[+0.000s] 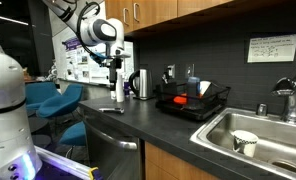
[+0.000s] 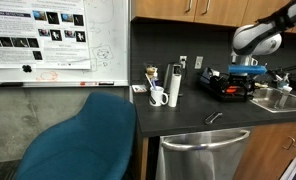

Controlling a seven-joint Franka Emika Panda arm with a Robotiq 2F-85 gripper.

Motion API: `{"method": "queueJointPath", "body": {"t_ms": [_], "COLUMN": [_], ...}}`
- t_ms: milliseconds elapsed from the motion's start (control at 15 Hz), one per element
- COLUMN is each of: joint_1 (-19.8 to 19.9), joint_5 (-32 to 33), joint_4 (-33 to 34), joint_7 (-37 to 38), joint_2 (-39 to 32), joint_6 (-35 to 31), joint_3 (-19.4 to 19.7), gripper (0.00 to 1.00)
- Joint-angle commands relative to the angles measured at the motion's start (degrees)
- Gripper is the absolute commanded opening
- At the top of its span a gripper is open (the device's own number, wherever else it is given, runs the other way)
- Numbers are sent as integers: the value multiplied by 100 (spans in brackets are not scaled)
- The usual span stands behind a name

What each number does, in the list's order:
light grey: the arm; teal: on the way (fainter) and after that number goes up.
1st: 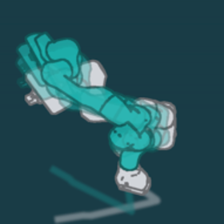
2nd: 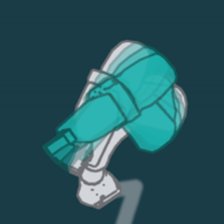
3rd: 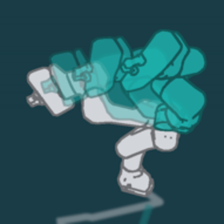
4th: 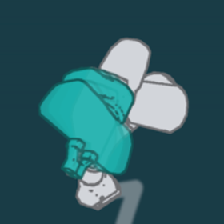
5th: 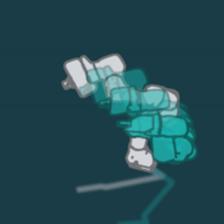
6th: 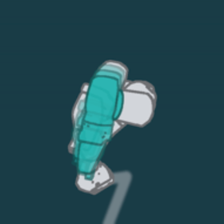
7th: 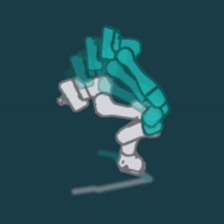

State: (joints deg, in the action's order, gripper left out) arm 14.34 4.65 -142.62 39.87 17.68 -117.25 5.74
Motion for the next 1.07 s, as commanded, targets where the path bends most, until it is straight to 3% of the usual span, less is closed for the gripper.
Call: {"method": "queueJointPath", "body": {"t_ms": [0,667,1000], "joint_1": [19,57,41], "joint_5": [5,-5,-469], "joint_4": [-100,-220,-287], "joint_7": [61,208,1339], "joint_2": [91,267,233], "joint_6": [6,-13,-435], "joint_3": [-21,-62,-188], "gripper": [100,100,100]}}
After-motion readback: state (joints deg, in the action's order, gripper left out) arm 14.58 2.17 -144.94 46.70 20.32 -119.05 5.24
